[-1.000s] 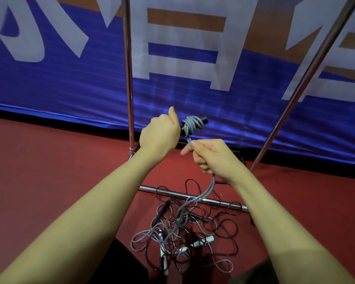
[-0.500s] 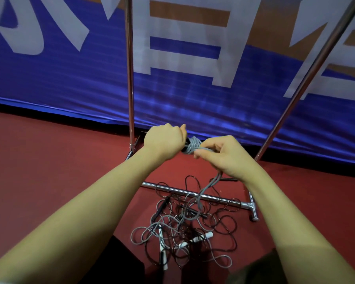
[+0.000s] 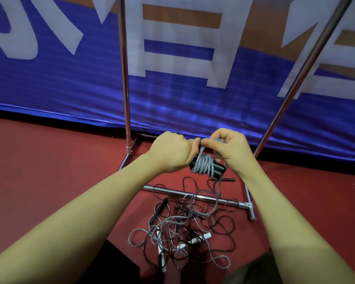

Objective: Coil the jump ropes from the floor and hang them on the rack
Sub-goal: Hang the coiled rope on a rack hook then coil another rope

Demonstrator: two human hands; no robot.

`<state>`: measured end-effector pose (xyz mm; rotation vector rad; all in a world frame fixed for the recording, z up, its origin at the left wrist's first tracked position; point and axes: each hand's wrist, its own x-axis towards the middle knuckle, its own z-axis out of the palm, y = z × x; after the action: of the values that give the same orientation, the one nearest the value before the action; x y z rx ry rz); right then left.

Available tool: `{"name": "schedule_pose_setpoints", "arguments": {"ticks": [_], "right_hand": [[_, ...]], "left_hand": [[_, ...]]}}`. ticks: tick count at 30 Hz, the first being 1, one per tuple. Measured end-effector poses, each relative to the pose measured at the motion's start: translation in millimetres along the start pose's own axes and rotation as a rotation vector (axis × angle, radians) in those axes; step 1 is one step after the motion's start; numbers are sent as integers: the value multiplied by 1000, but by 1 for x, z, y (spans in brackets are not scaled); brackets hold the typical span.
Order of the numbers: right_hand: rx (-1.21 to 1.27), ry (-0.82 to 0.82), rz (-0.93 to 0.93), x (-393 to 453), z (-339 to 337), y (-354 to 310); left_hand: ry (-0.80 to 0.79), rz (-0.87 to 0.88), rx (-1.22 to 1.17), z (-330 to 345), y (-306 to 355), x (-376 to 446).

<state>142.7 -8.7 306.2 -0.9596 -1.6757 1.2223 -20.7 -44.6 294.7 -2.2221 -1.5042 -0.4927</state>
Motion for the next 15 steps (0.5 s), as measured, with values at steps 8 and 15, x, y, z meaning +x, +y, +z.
{"name": "schedule_pose_setpoints", "arguments": {"ticks": [8, 15], "right_hand": [[220, -2, 34, 5, 1, 7], [209, -36, -4, 10, 8, 11]], "left_hand": [[217, 107, -263, -11, 7, 0], [250, -547, -734, -14, 6, 6]]}}
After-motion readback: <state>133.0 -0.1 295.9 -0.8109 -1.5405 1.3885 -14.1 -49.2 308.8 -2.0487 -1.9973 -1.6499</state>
